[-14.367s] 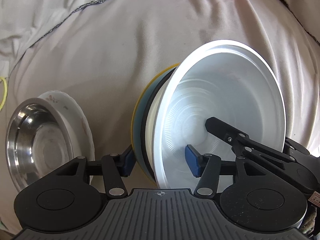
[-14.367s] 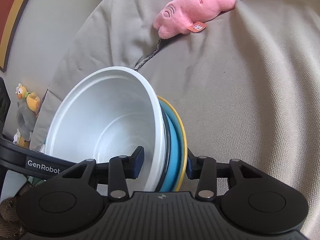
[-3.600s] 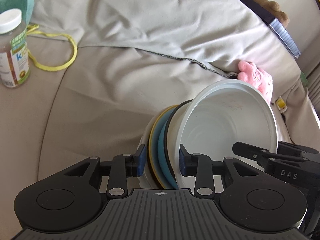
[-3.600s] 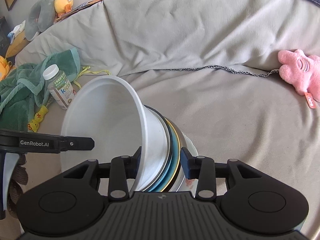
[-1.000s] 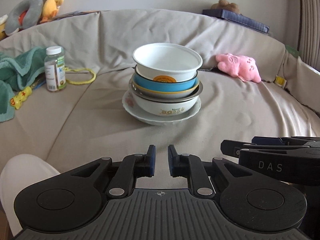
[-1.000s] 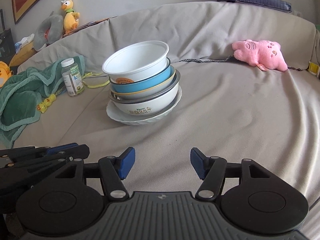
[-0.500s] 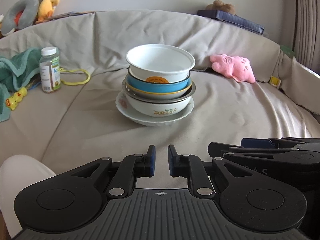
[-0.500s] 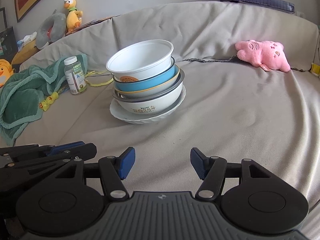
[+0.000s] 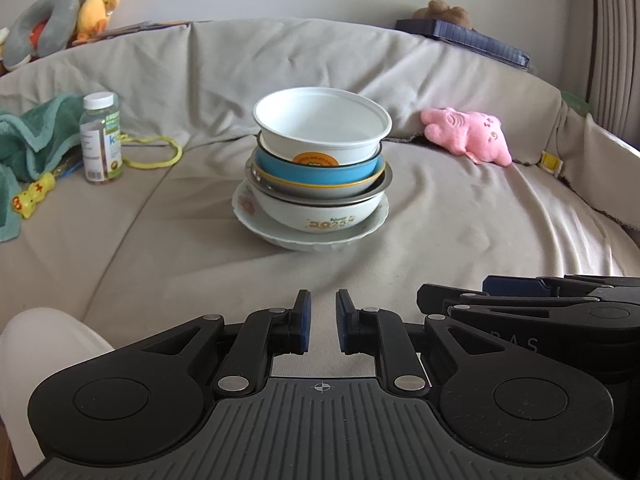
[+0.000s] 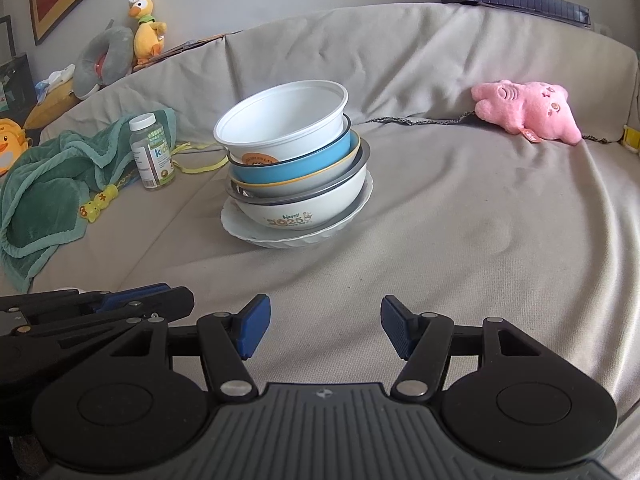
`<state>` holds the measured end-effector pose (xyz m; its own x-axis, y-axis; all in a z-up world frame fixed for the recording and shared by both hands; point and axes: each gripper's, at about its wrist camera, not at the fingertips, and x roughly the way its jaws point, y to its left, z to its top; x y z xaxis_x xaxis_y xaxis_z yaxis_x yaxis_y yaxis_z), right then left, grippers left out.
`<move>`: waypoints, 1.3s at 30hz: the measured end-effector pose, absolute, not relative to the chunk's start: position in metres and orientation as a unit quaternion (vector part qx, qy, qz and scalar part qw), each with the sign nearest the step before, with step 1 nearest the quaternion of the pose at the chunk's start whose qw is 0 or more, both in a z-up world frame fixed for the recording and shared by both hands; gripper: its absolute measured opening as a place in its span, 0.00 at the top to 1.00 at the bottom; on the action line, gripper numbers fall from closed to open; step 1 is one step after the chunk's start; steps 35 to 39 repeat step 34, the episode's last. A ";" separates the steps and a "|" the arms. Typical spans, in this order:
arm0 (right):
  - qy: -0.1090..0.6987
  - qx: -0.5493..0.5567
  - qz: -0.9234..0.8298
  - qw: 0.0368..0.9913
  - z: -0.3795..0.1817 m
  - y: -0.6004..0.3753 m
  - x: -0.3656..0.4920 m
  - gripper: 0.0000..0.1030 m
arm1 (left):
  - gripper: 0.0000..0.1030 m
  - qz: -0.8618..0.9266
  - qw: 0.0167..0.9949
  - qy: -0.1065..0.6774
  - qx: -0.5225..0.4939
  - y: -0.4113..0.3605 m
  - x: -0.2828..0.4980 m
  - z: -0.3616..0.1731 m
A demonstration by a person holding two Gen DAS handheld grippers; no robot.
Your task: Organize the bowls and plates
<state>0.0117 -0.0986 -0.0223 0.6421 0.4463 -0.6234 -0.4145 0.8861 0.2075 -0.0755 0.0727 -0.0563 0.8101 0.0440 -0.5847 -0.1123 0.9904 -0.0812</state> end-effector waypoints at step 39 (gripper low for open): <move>0.357 0.030 0.239 0.902 -0.024 -0.099 0.015 0.40 | 0.84 0.044 0.948 0.308 -0.063 0.074 -0.074 -0.058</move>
